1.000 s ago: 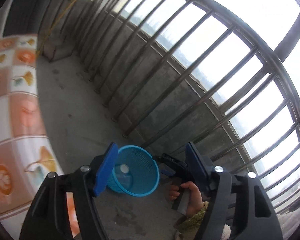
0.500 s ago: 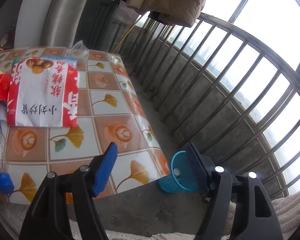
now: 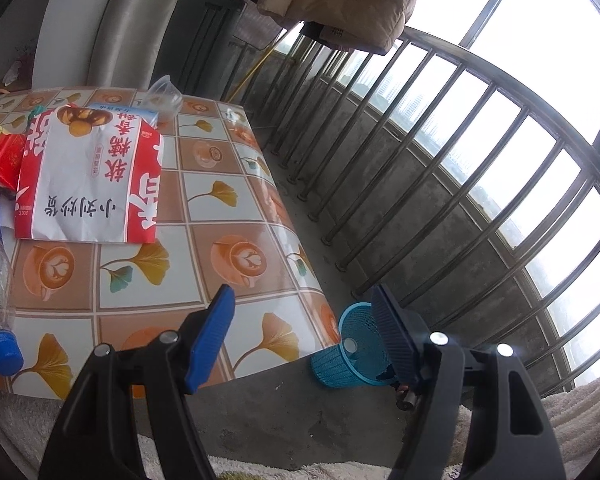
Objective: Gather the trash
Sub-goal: 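Open the right gripper to drop the cup into the blue wastebasket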
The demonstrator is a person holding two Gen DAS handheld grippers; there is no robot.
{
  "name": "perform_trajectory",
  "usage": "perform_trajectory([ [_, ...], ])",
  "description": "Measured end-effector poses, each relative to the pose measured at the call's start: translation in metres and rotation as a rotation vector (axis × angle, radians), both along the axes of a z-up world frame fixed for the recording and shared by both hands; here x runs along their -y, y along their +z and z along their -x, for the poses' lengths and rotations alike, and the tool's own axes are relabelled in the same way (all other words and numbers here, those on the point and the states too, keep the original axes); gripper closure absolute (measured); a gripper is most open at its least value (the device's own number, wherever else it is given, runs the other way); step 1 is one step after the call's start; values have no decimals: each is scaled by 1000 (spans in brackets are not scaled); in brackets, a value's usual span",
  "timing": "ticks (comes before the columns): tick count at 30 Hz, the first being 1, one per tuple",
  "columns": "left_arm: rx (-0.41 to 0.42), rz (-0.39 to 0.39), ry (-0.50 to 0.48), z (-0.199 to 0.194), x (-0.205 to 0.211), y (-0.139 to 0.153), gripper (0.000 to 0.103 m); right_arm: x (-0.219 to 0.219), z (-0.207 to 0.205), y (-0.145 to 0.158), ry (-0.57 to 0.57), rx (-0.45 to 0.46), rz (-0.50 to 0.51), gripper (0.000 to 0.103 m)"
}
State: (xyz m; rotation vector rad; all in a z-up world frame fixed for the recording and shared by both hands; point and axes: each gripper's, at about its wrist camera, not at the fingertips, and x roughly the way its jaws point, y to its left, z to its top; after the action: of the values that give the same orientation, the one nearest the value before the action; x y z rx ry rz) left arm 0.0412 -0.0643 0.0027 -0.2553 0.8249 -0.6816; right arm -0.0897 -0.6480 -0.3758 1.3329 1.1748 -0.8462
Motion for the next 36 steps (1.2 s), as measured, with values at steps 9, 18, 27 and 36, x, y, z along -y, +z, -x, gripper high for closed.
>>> perform_trajectory([
  [9, -13, 1, 7, -1, -1, -4, 35, -33, -21, 9, 72, 20, -40, 99],
  [18, -15, 14, 18, 1, -10, -6, 35, -37, -48, -5, 165, 26, -15, 95],
  [27, 4, 32, 22, 2, -18, -4, 34, -40, -57, 22, 263, 9, 77, 46],
  [36, 30, 62, 19, 5, -34, 0, 28, -48, -58, 42, 286, -30, 187, 25],
])
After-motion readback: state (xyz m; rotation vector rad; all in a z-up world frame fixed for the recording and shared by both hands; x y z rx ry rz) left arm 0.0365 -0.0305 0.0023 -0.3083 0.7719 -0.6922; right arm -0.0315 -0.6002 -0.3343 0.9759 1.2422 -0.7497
